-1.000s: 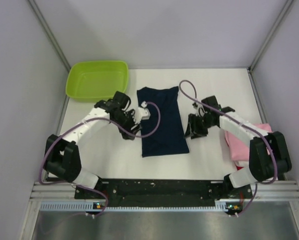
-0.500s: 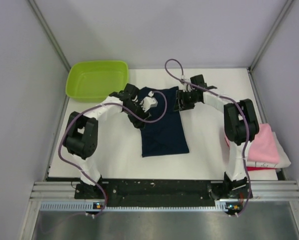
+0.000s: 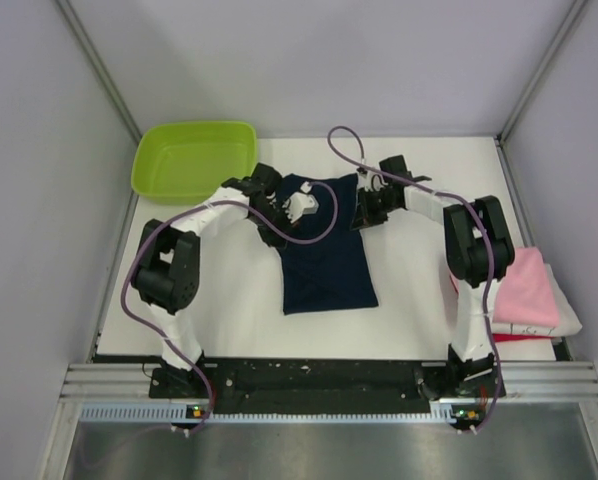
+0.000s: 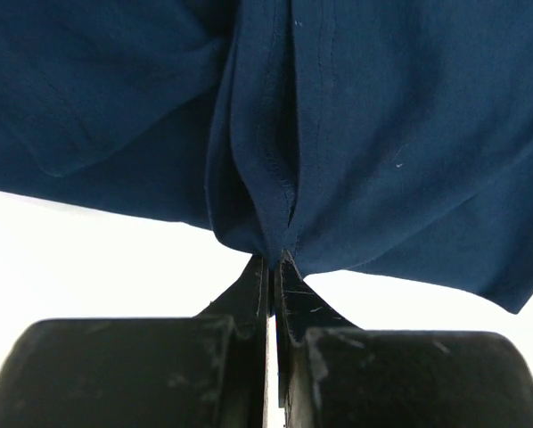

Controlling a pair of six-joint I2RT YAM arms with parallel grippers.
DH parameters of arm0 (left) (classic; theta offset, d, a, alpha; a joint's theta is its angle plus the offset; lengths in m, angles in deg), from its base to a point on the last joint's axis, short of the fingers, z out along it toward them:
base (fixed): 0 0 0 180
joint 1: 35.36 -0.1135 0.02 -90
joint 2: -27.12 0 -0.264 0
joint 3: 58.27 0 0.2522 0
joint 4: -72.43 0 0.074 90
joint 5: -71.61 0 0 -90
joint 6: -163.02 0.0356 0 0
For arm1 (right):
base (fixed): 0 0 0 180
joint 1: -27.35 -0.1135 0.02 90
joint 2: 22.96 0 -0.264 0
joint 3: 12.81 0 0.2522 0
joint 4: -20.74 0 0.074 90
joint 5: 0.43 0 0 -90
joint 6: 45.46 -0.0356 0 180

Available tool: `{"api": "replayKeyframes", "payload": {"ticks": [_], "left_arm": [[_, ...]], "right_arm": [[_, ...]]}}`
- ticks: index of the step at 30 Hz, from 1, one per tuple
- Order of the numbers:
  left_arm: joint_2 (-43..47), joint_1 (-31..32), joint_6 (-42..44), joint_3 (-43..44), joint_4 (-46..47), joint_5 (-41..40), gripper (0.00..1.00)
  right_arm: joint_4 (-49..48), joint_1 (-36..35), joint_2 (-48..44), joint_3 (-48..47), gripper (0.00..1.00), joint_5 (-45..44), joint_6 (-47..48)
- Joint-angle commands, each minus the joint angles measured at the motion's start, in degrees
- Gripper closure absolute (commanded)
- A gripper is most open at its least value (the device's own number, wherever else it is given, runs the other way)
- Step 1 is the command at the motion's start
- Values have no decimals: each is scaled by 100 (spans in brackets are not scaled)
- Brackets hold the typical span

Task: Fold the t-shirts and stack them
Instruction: Fold the folded rectangular tshirt in 1/3 of the way

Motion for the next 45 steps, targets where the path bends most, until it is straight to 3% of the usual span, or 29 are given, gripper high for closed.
{"api": "replayKeyframes", "payload": {"ticks": [1,11,13,15,18,19,20,21,24,28,30,31,32,34,37,42,45], "left_arm": [[107,-2,-183,513,-18,212,100],[-542,-2,-447,1242,-105,-306,100],[-736,-10,-500,1374,-149,-578,95],[-860,-28,-579,1462,-141,-684,80],[-790,-45,-720,1515,26,-570,41],[-703,-54,-755,1507,105,-562,19],[-545,-80,-790,1480,236,-561,3],[-352,-124,-825,1463,298,-492,1],[245,-326,-747,1323,334,-167,1],[1168,-432,-37,324,308,632,5],[1494,-362,420,-179,159,1106,38],[1600,-249,623,-346,-85,1195,49],[1618,-143,825,-470,-349,1283,56],[1653,234,1142,-812,-666,1293,62],[1794,744,1363,-1384,-581,1197,55],[1786,956,1371,-1964,209,898,26],[1663,1088,1416,-2176,536,634,19]], "right_arm": [[-107,93,-340,59,100,37,92],[-406,365,-411,41,100,-7,-31],[-546,366,-402,103,100,-51,-75],[-731,375,-350,173,100,-95,-128],[-1003,383,-218,147,98,54,-242],[-1030,375,-174,95,87,54,-234],[-1030,383,-156,42,80,-24,-199],[-1030,375,-156,7,71,-94,-120],[-1022,410,-314,-160,57,-149,213],[-1232,384,-569,-371,52,824,715],[-1233,261,-473,-564,52,1449,959],[-1163,156,-403,-643,52,1626,1084],[-1066,50,-315,-731,52,1810,1276],[-768,-248,-96,-942,52,1961,1602],[-425,-556,256,-1294,52,2067,1831],[50,-794,634,-1558,57,2269,2270],[445,-935,836,-1690,63,2173,2604]]}}
